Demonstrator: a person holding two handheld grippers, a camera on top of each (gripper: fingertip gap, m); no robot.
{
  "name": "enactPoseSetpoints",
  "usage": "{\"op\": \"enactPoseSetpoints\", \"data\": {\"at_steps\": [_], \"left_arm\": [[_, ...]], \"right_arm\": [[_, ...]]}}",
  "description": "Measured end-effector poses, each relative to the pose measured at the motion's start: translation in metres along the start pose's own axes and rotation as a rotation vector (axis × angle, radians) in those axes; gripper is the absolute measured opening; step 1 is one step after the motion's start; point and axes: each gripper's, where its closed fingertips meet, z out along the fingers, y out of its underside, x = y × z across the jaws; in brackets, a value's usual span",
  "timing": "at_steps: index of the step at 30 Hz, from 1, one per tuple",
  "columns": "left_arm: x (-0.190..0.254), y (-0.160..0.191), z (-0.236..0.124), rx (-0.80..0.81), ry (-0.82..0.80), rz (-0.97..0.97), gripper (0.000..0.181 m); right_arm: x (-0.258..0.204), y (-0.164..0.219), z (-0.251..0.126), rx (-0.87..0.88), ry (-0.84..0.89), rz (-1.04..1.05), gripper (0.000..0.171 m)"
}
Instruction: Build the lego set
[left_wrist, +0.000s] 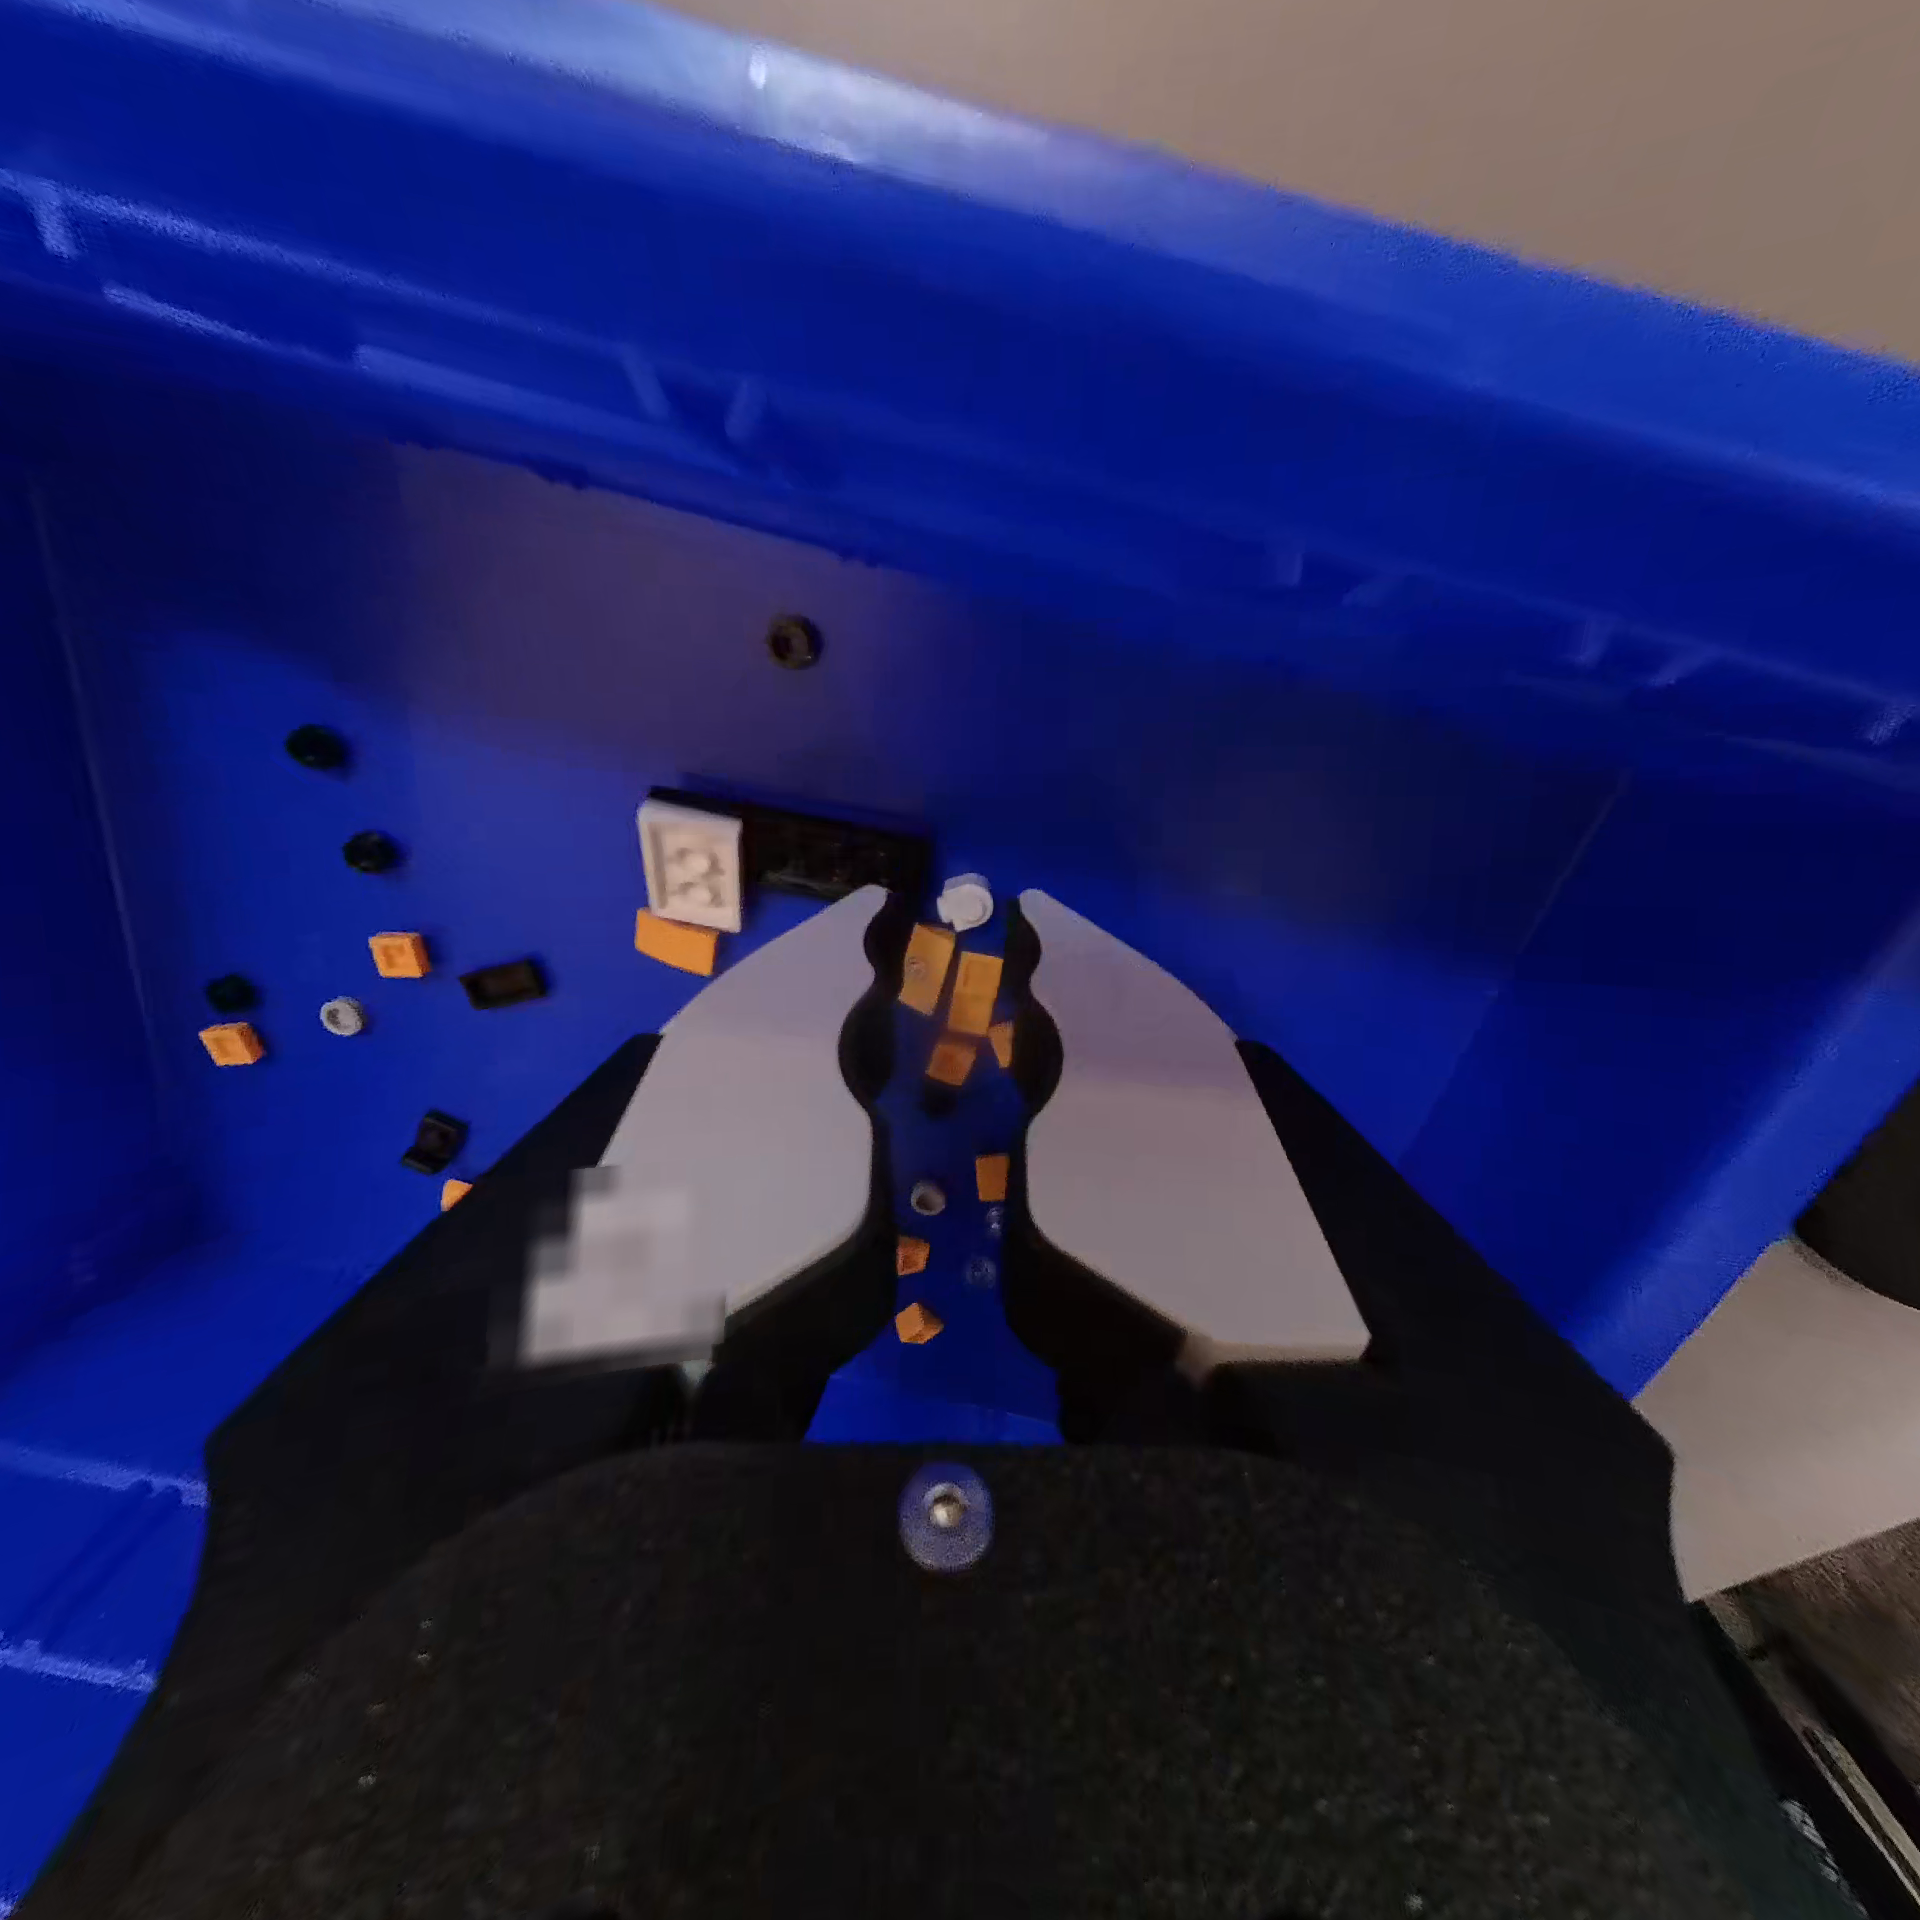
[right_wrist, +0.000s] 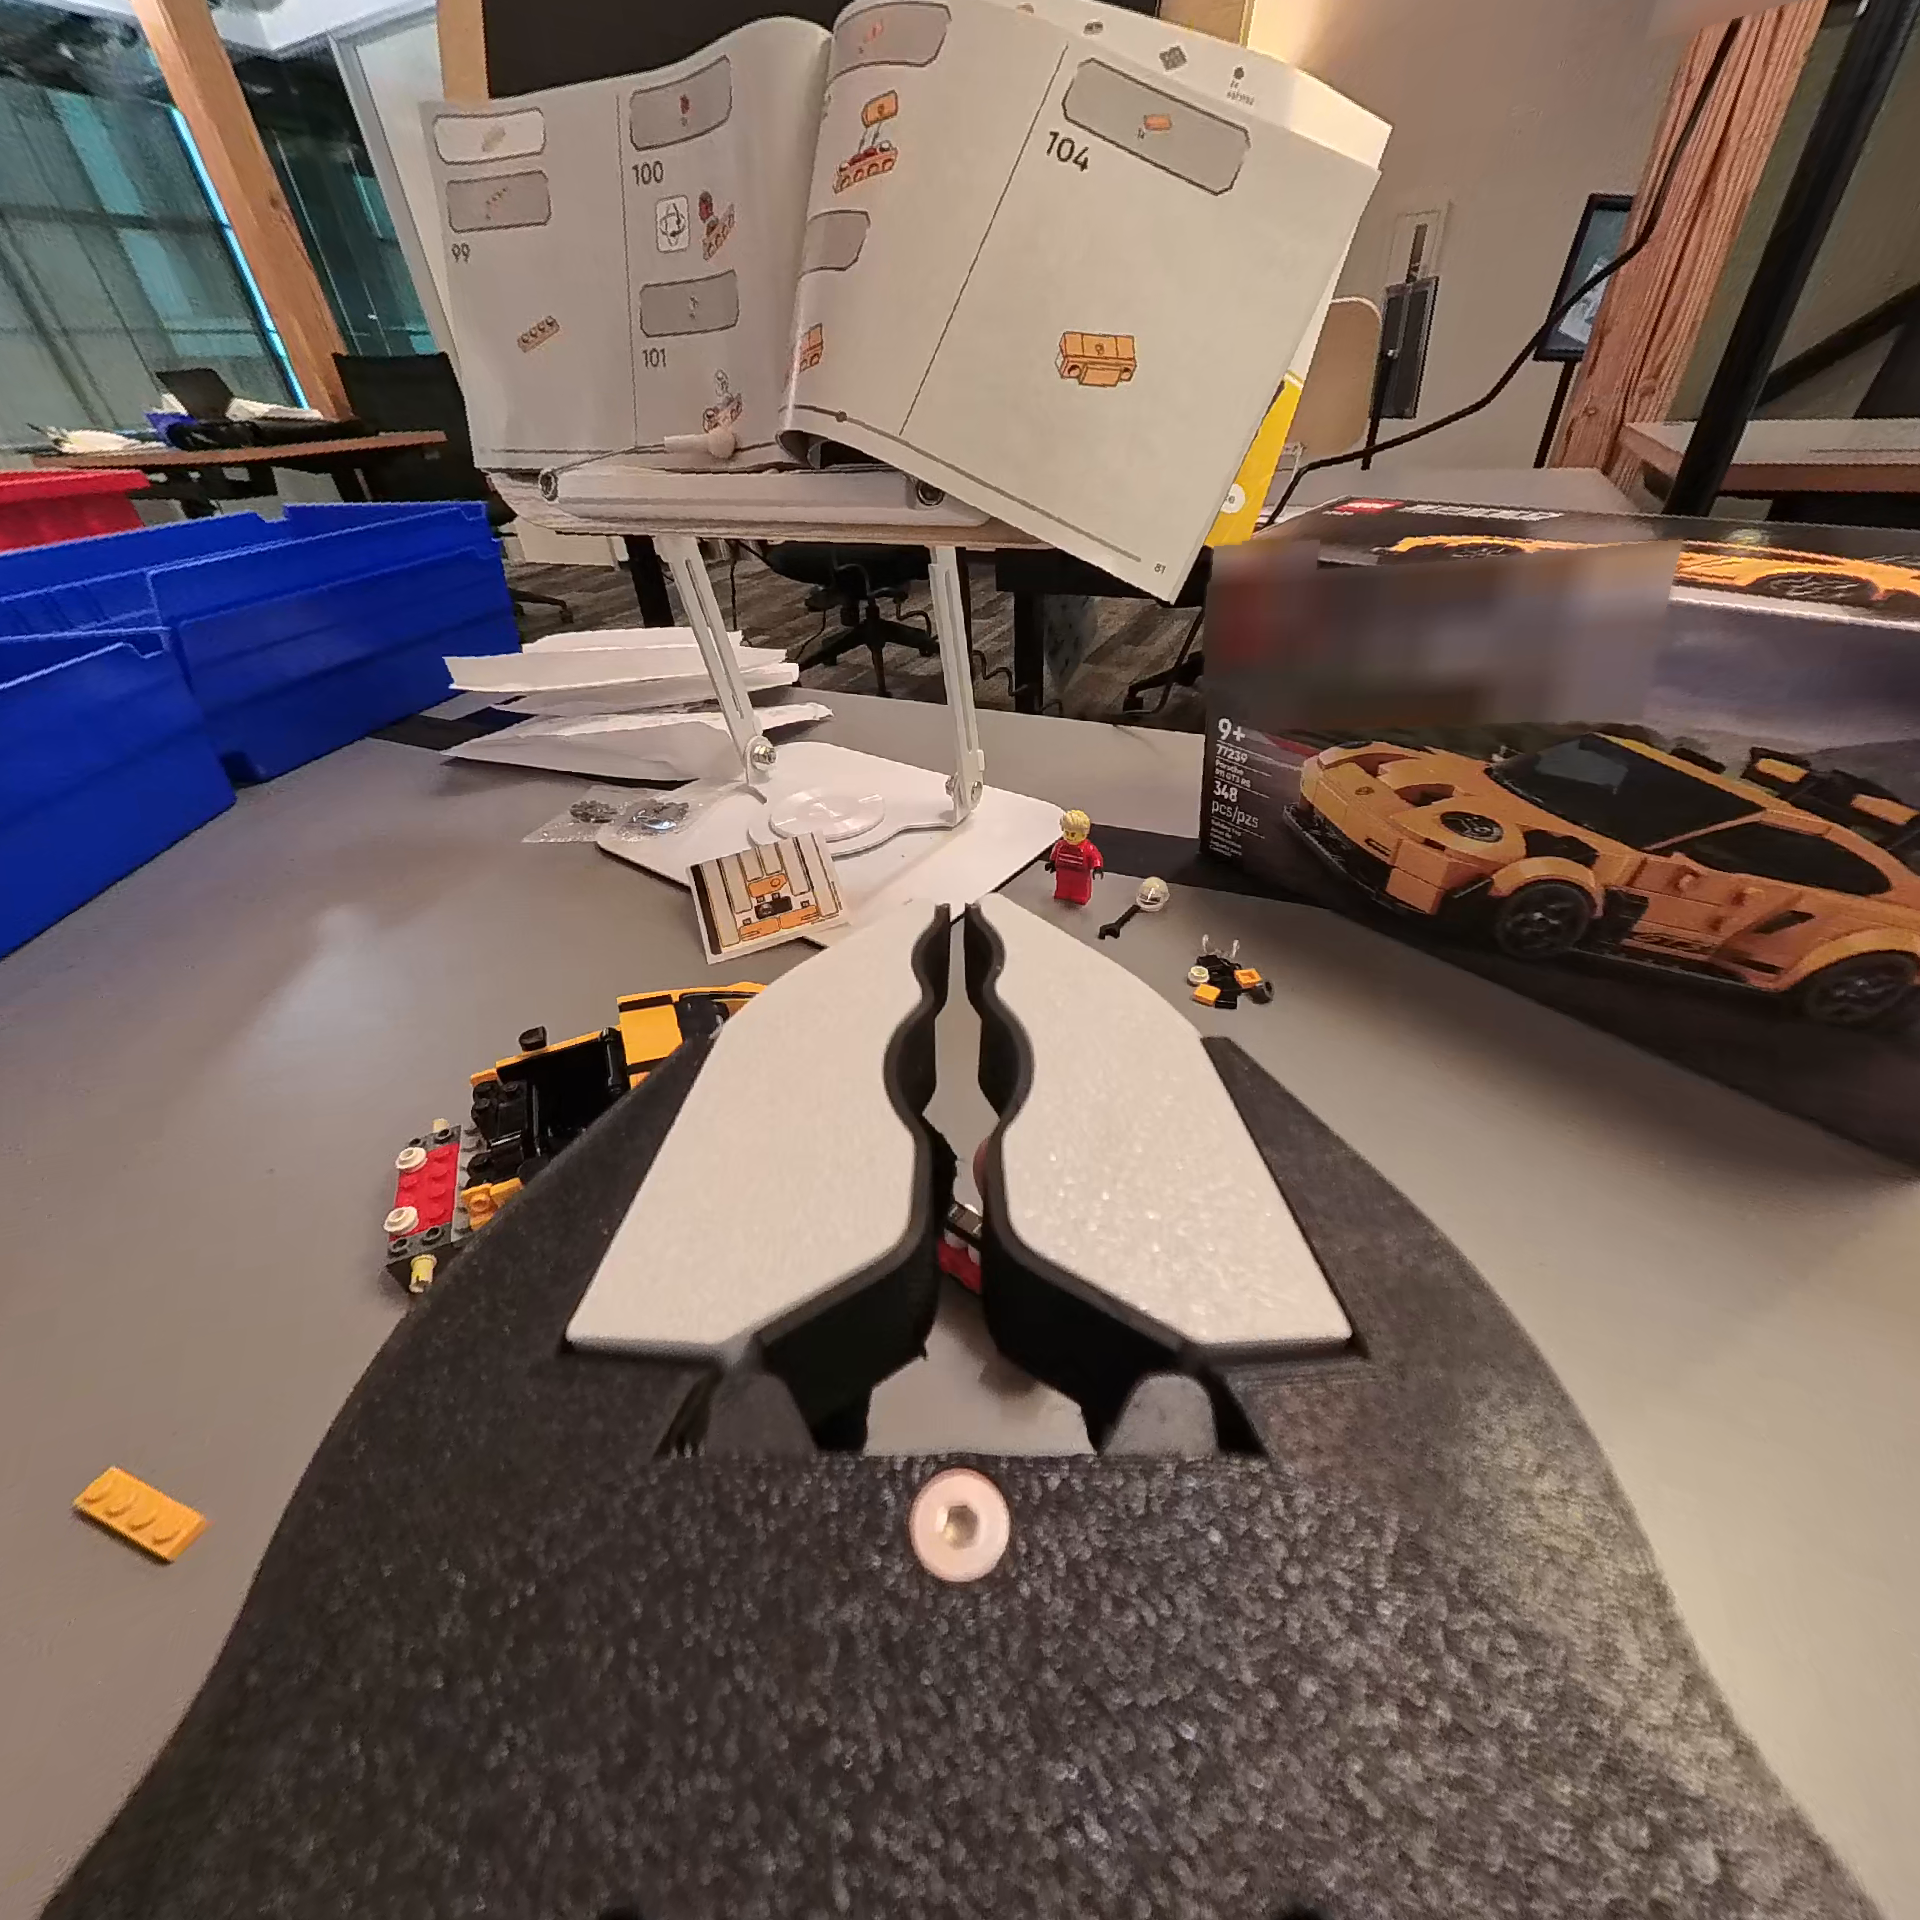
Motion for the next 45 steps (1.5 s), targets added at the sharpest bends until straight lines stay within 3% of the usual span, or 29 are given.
{"op": "enactPoseSetpoints", "data": {"at_steps": [8, 11, 15, 18, 20, 25, 29, 34, 45], "left_arm": [[-0.001, 0.001, -0.001, -0.012, -0.024, 0.024, 0.01], [0.001, -0.007, -0.017, 0.047, -0.048, 0.037, 0.01], [0.024, -0.044, -0.071, 0.22, -0.114, 0.123, 0.01], [0.074, -0.089, -0.114, 0.349, -0.151, 0.293, 0.01], [0.12, -0.117, -0.12, 0.389, -0.123, 0.432, 0.01], [0.226, -0.164, -0.07, 0.349, 0.044, 0.729, 0.009], [0.272, -0.183, -0.029, 0.286, 0.16, 0.851, 0.009], [0.289, -0.19, -0.004, 0.197, 0.224, 0.947, 0.009], [0.289, -0.188, 0.009, 0.153, 0.248, 0.948, 0.014]], "right_arm": [[0.0, 0.0, 0.0, 0.001, -0.002, 0.003, 0.002], [0.0, -0.001, 0.0, 0.003, -0.002, 0.003, 0.002], [0.0, -0.001, 0.0, 0.003, -0.002, 0.003, 0.002], [-0.001, 0.0, 0.0, 0.001, -0.006, 0.004, 0.002], [-0.002, -0.001, 0.0, 0.002, -0.009, 0.001, 0.002], [-0.002, -0.005, -0.002, 0.018, -0.002, -0.018, 0.002], [-0.002, -0.007, -0.003, 0.022, -0.002, -0.027, 0.002], [-0.003, -0.007, -0.003, 0.023, -0.01, -0.031, 0.002], [-0.005, -0.005, -0.001, 0.012, -0.022, -0.028, 0.003]]}}
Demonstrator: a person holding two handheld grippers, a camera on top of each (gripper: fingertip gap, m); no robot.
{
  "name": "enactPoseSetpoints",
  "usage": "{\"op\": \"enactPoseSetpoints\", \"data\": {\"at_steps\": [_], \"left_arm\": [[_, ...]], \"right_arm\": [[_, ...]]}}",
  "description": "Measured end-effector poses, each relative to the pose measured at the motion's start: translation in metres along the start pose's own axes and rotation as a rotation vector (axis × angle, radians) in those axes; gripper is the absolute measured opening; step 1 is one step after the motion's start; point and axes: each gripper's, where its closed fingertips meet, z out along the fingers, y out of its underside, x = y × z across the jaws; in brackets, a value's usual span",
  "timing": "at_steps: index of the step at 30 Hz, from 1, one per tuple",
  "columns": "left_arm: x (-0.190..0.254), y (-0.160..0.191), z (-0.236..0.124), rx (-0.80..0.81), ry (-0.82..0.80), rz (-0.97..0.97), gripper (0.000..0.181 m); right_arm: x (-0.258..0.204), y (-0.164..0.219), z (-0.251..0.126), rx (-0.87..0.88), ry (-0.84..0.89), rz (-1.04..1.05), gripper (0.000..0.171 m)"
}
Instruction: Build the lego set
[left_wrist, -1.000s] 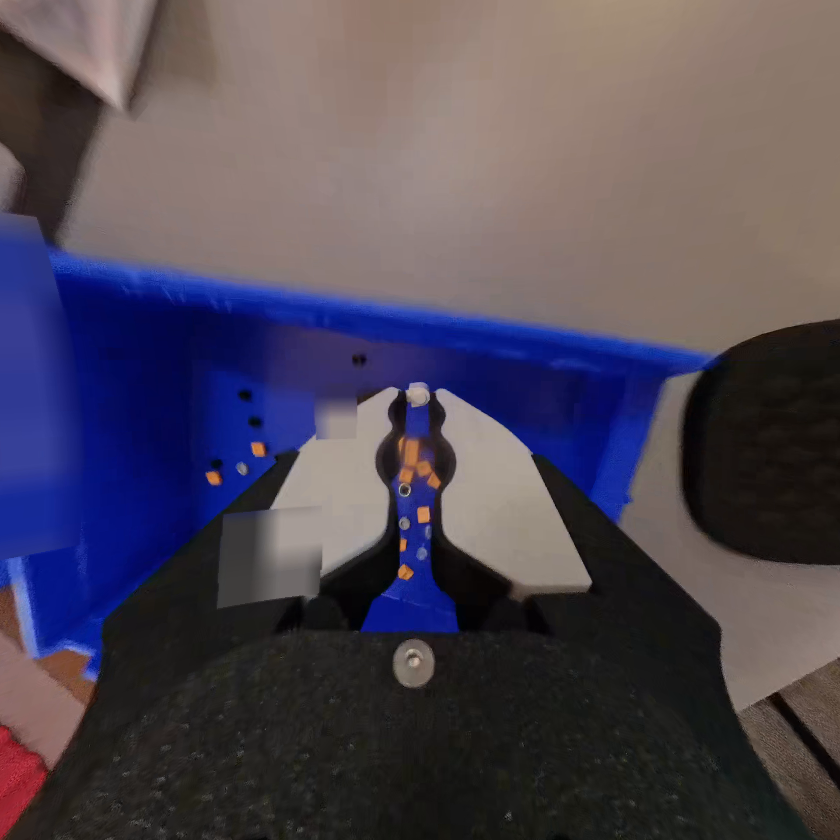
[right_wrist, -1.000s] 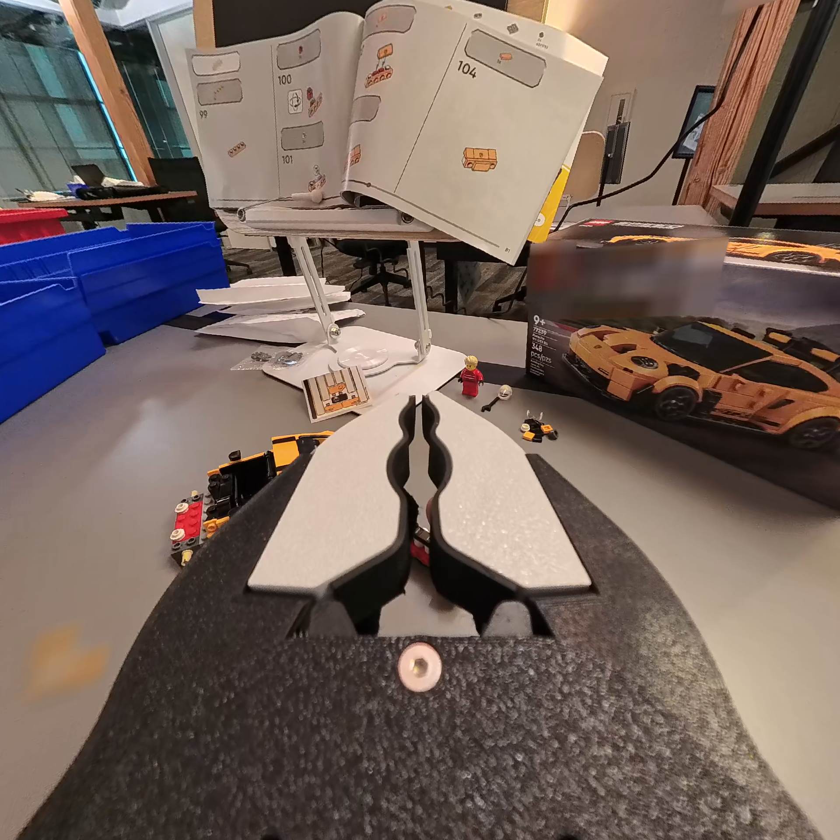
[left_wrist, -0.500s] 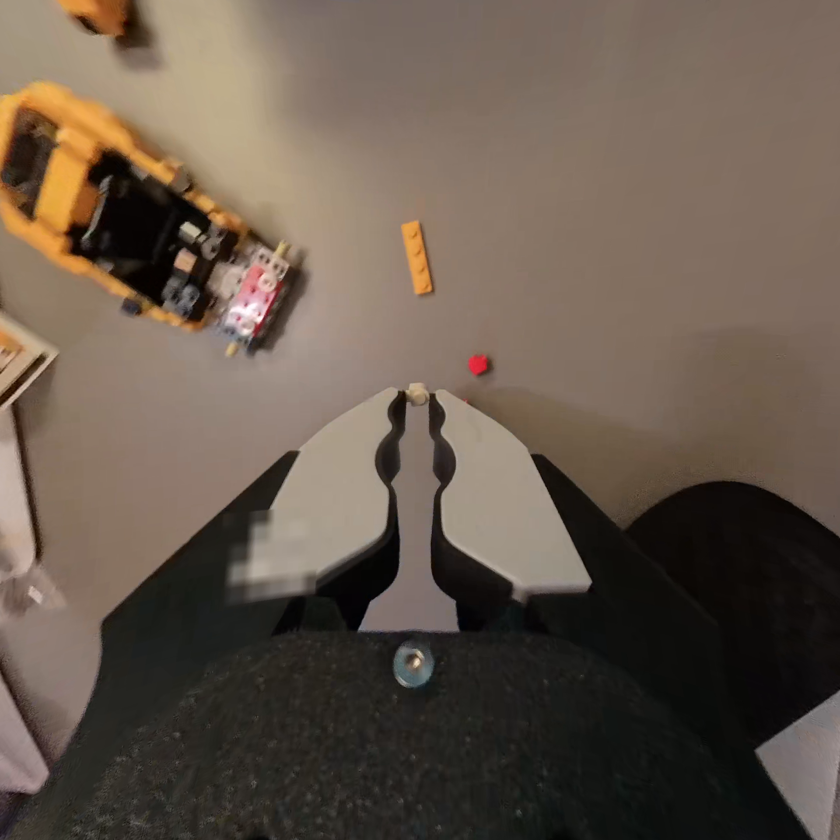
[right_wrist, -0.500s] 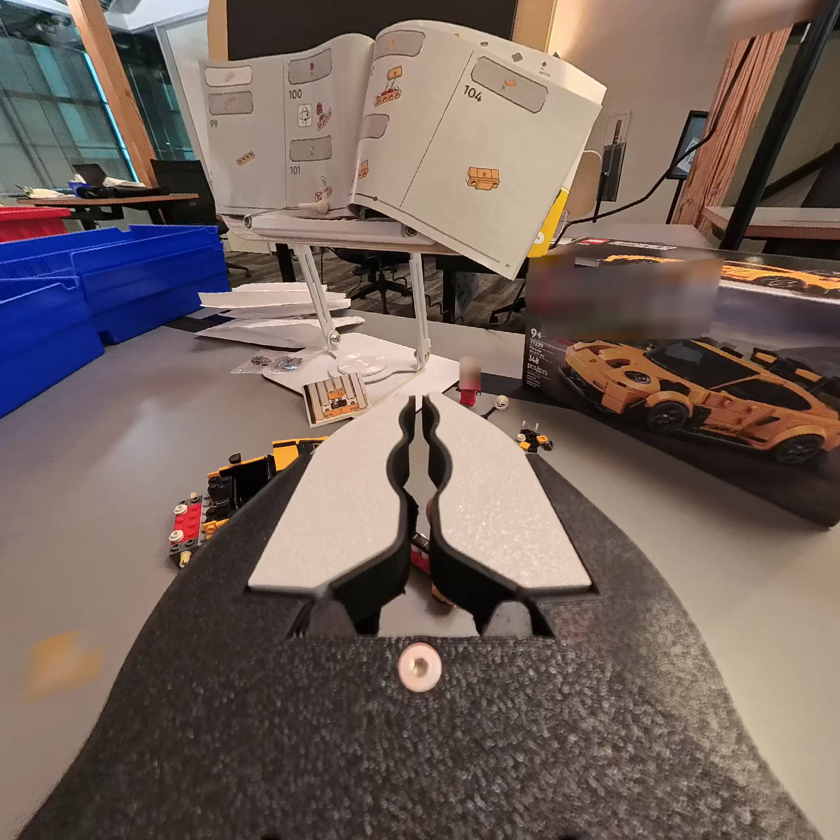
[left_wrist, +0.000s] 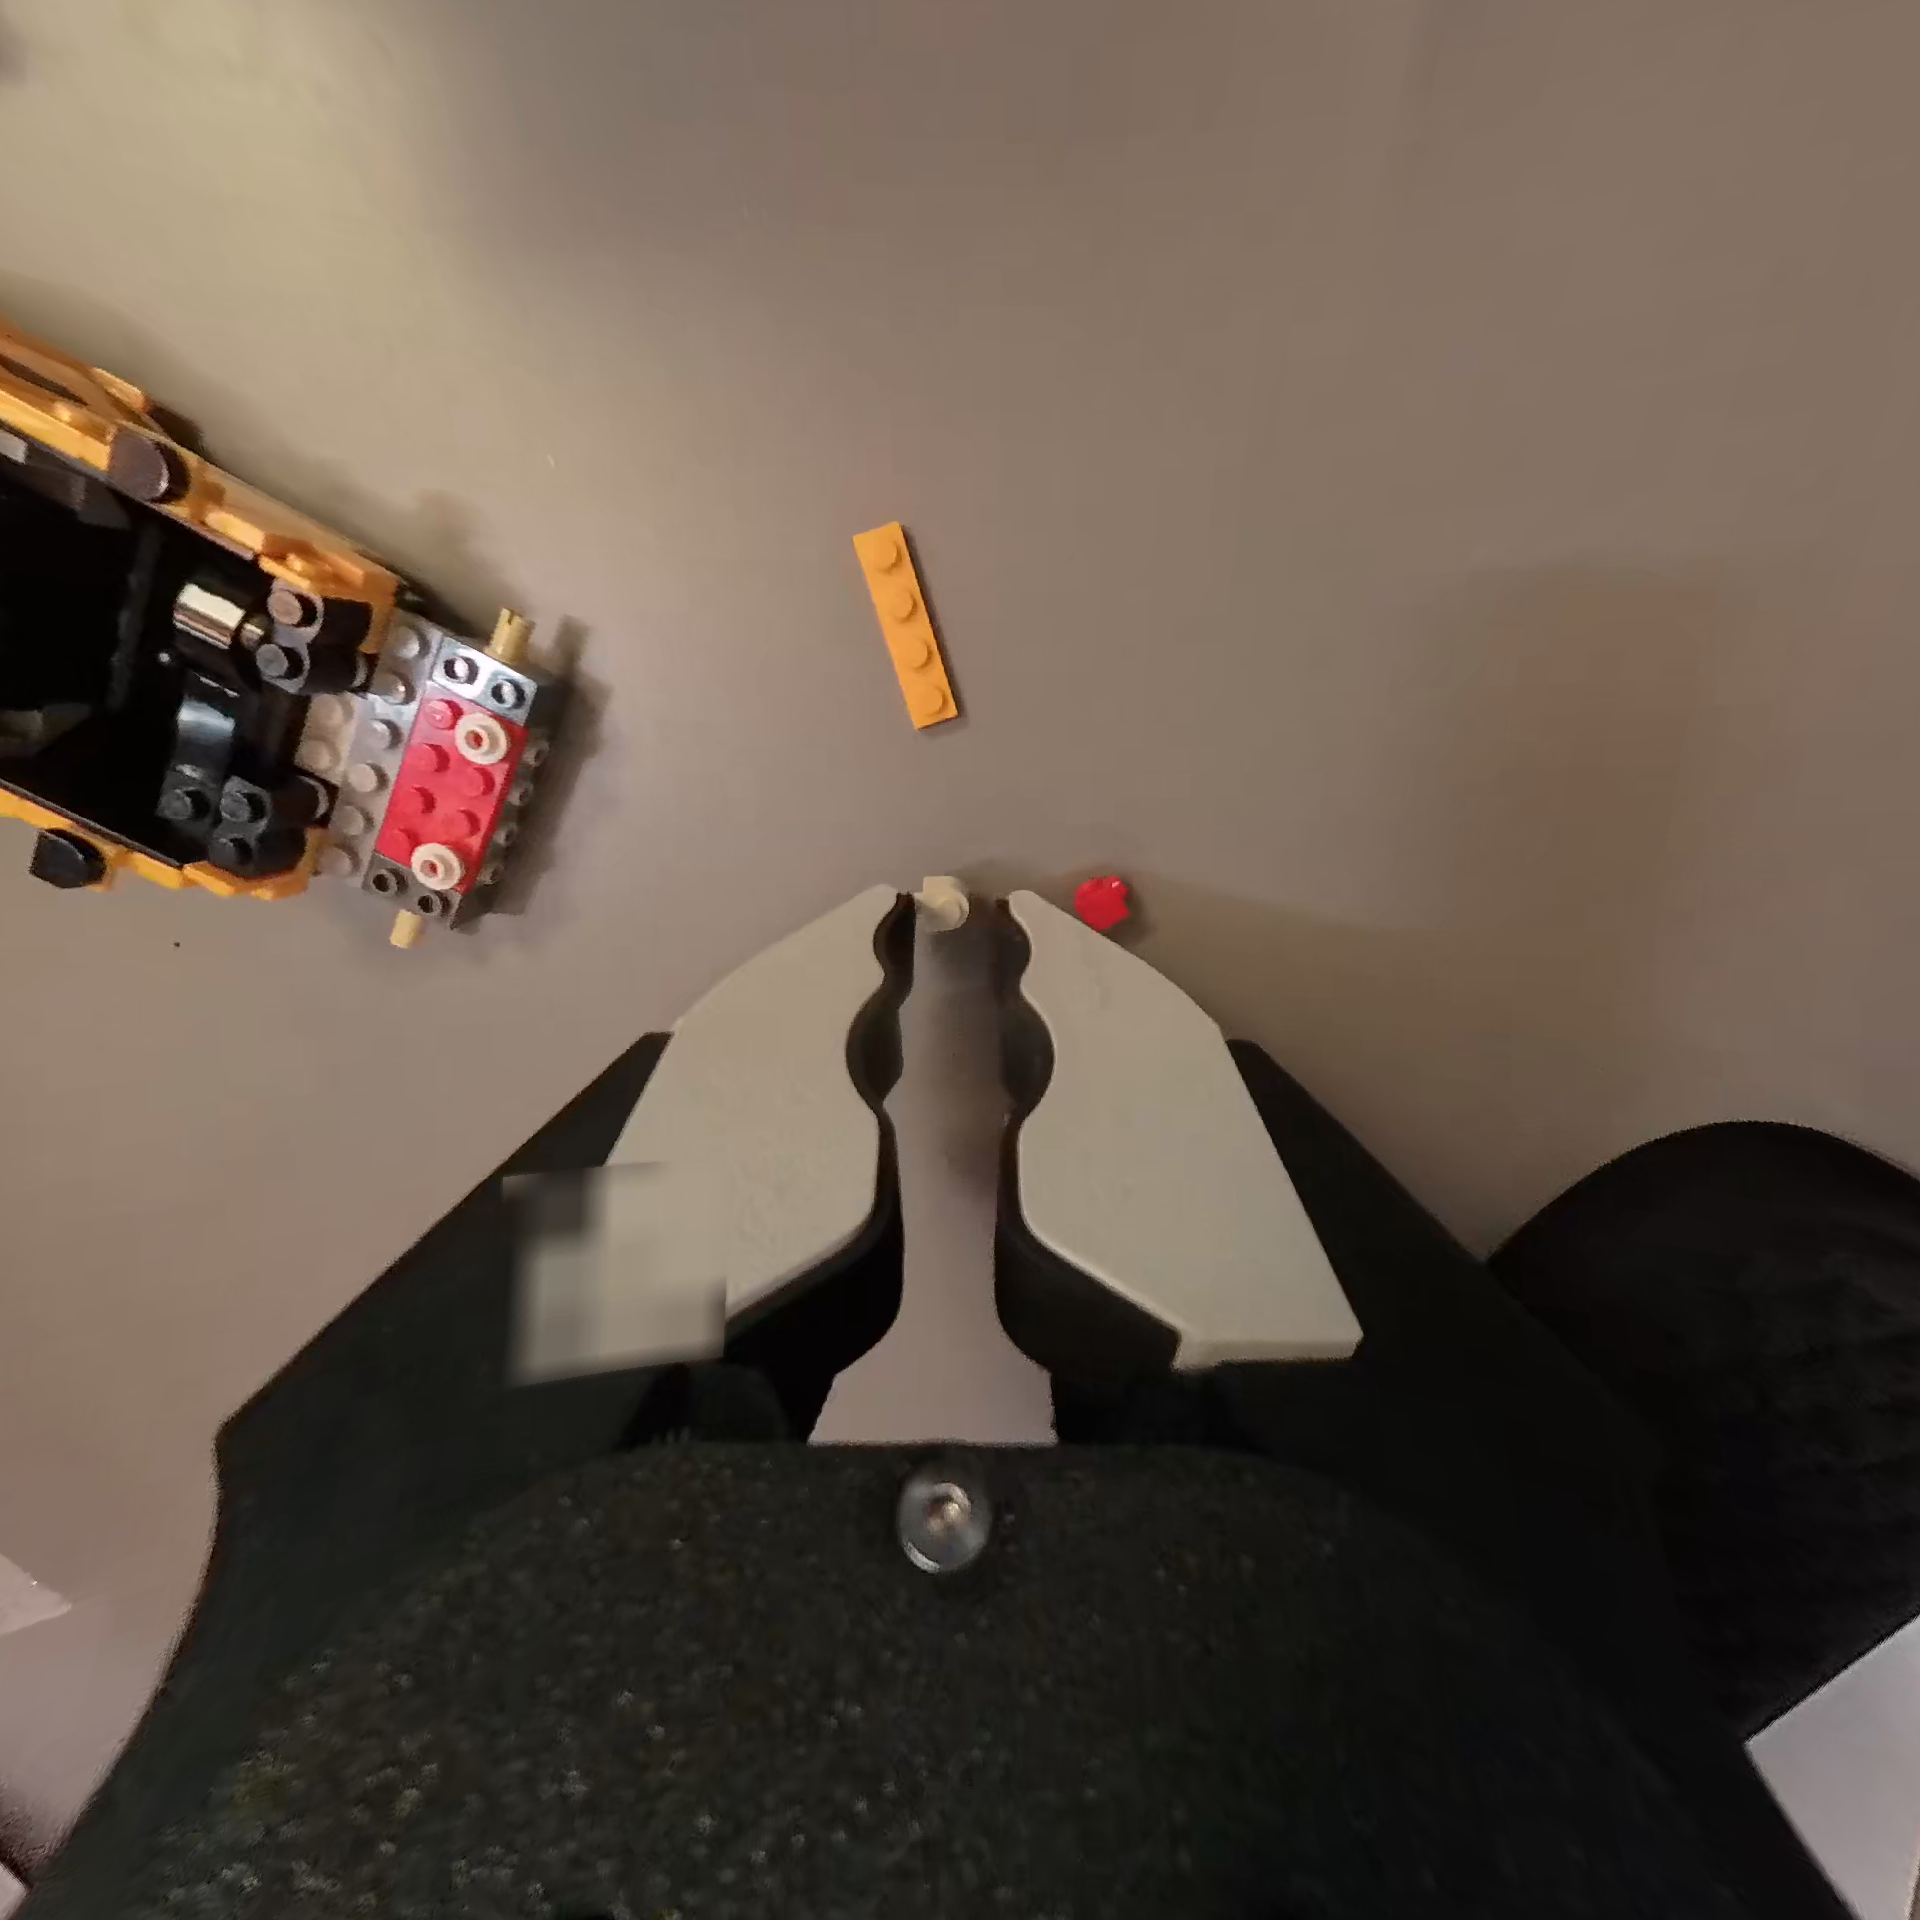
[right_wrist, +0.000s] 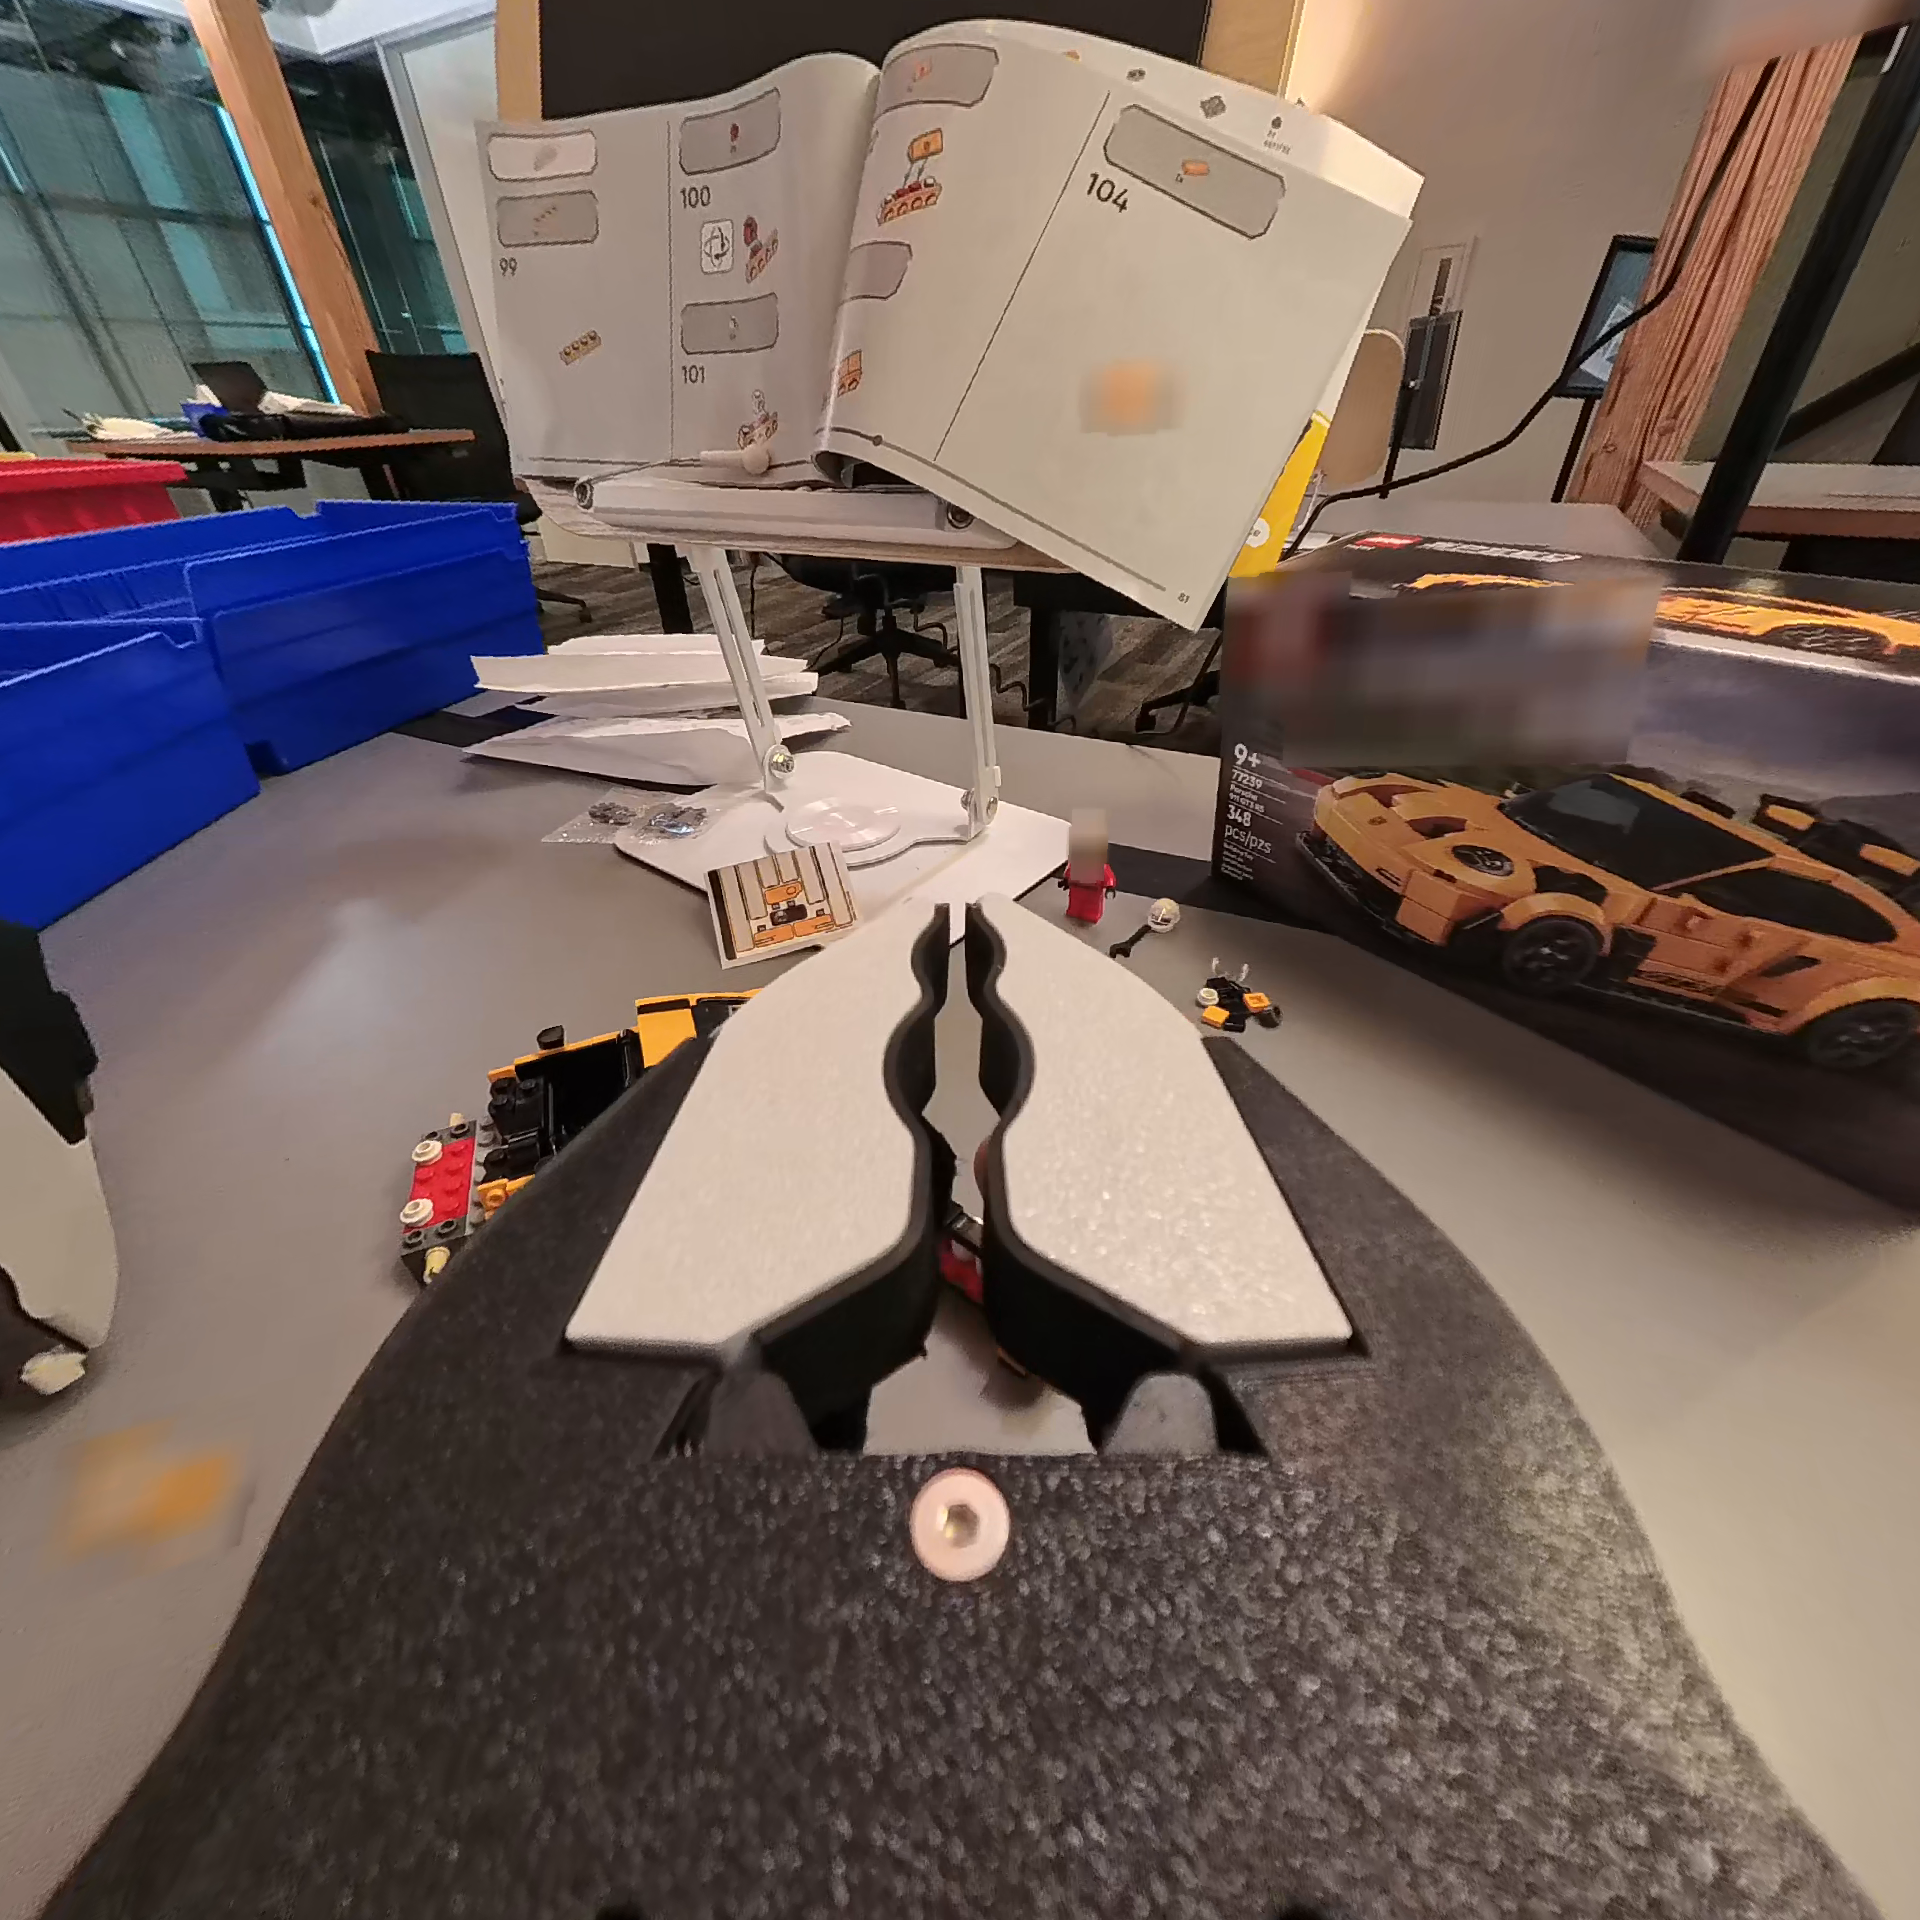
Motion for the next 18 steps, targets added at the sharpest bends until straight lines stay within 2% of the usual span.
{"op": "enactPoseSetpoints", "data": {"at_steps": [7, 11, 14, 18], "left_arm": [[0.005, 0.006, -0.003, 0.026, 0.007, -0.04, 0.021], [-0.003, 0.009, -0.021, 0.099, -0.053, -0.1, 0.022], [-0.005, 0.024, -0.034, 0.134, -0.092, -0.178, 0.023], [0.007, 0.05, -0.031, 0.149, -0.095, -0.274, 0.022]], "right_arm": [[-0.001, 0.001, 0.0, -0.005, -0.003, -0.003, 0.003], [-0.001, 0.0, 0.0, 0.0, -0.001, -0.003, 0.003], [-0.002, 0.0, 0.0, 0.001, -0.008, -0.005, 0.003], [-0.004, 0.001, 0.001, -0.004, -0.021, -0.009, 0.003]]}}
